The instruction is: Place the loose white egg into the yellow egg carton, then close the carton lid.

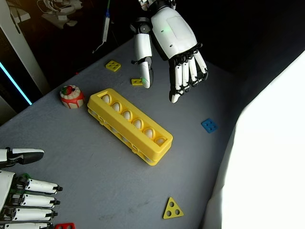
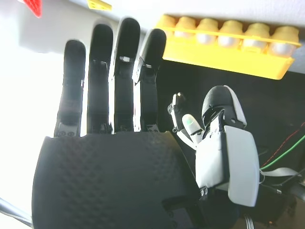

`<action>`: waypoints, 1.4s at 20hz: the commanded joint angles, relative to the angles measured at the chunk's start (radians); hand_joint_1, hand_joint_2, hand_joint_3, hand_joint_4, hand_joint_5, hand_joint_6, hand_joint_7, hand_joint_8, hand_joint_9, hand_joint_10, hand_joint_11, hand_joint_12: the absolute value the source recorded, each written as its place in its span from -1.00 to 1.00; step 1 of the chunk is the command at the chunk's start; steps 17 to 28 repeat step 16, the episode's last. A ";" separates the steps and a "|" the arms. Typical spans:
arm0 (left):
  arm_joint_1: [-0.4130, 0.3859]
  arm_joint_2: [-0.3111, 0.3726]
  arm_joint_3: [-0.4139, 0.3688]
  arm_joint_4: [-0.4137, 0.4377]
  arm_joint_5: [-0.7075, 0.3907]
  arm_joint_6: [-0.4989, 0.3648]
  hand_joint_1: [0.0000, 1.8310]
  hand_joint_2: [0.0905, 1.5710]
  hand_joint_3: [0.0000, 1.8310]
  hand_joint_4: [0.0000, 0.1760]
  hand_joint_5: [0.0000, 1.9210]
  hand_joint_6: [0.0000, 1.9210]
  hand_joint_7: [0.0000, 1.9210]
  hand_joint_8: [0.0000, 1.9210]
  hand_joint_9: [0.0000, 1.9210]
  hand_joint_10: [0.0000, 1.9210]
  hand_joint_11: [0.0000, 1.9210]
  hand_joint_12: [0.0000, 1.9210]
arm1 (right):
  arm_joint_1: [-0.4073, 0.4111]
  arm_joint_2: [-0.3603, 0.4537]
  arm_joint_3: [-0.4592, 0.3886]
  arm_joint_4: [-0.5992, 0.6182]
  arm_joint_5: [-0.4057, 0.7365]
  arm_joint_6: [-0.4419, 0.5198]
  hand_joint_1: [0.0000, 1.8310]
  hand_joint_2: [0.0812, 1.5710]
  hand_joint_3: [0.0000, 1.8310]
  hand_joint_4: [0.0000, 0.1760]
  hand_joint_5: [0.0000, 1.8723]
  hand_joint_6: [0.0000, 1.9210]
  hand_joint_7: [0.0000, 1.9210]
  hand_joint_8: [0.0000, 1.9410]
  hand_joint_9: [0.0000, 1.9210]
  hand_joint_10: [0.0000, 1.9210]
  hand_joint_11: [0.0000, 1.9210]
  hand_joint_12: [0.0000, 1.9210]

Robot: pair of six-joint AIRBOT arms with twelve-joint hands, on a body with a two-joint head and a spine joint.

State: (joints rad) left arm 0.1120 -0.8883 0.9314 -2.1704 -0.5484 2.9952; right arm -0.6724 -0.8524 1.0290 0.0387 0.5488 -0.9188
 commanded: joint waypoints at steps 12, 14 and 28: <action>-0.040 0.005 0.017 0.058 0.058 0.002 -0.85 0.68 -1.00 -1.00 -0.51 0.61 -0.57 0.90 -0.63 1.00 -0.73 1.00 | 0.003 0.002 0.001 0.009 0.116 -0.004 -0.94 0.50 -1.00 -1.00 -0.23 0.65 -0.18 0.82 -0.24 1.00 -0.40 1.00; -0.042 0.005 0.018 0.056 0.057 0.002 -0.85 0.67 -1.00 -1.00 -0.52 0.62 -0.58 0.90 -0.63 1.00 -0.74 1.00 | 0.003 0.003 0.001 0.009 0.119 -0.004 -0.93 0.50 -1.00 -1.00 -0.24 0.66 -0.16 0.82 -0.22 1.00 -0.39 1.00; -0.042 0.005 0.018 0.055 0.056 0.002 -0.85 0.68 -1.00 -1.00 -0.55 0.61 -0.58 0.86 -0.65 1.00 -0.81 1.00 | 0.003 0.003 0.001 0.009 0.120 -0.004 -0.92 0.52 -1.00 -1.00 -0.21 0.71 -0.13 0.82 -0.19 1.00 -0.36 1.00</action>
